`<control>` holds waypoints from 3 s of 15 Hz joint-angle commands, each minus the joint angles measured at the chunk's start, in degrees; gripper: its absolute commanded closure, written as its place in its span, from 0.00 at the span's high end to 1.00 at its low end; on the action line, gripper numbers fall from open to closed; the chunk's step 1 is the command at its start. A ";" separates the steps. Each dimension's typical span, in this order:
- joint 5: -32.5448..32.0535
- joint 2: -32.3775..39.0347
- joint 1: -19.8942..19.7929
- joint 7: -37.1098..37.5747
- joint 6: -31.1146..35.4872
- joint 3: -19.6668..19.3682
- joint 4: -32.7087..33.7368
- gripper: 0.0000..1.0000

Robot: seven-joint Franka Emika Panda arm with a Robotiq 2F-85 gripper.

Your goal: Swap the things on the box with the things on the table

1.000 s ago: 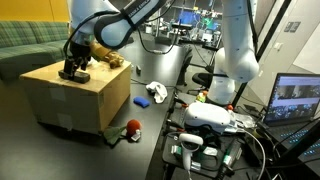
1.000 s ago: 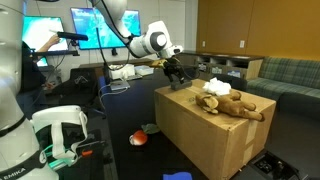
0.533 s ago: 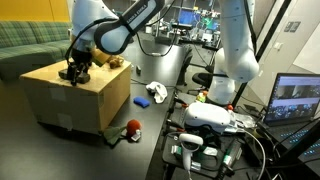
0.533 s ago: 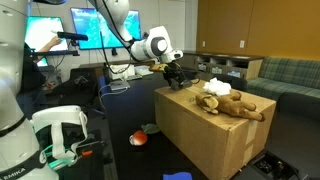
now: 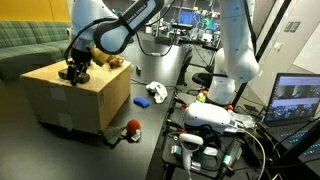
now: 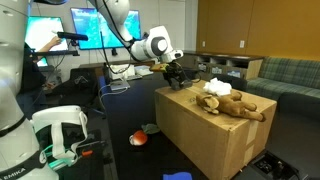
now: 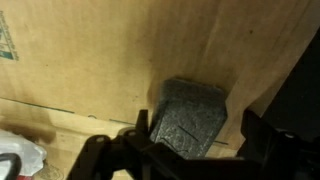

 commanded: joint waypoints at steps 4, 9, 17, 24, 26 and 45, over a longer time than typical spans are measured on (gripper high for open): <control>1.95 0.70 -1.27 -4.99 -0.07 0.32 1.07 0.40; 5.44 -2.24 -2.97 -10.59 -1.50 1.87 -0.87 0.34; 17.16 -16.80 -7.58 -25.64 -4.18 6.23 -13.59 0.34; 18.17 -32.25 -5.67 -25.33 -4.30 5.15 -31.79 0.34; 18.76 -35.74 -4.59 -25.79 -4.83 5.04 -36.85 0.34; -32.84 -11.20 -5.71 16.93 10.86 3.40 -43.67 0.34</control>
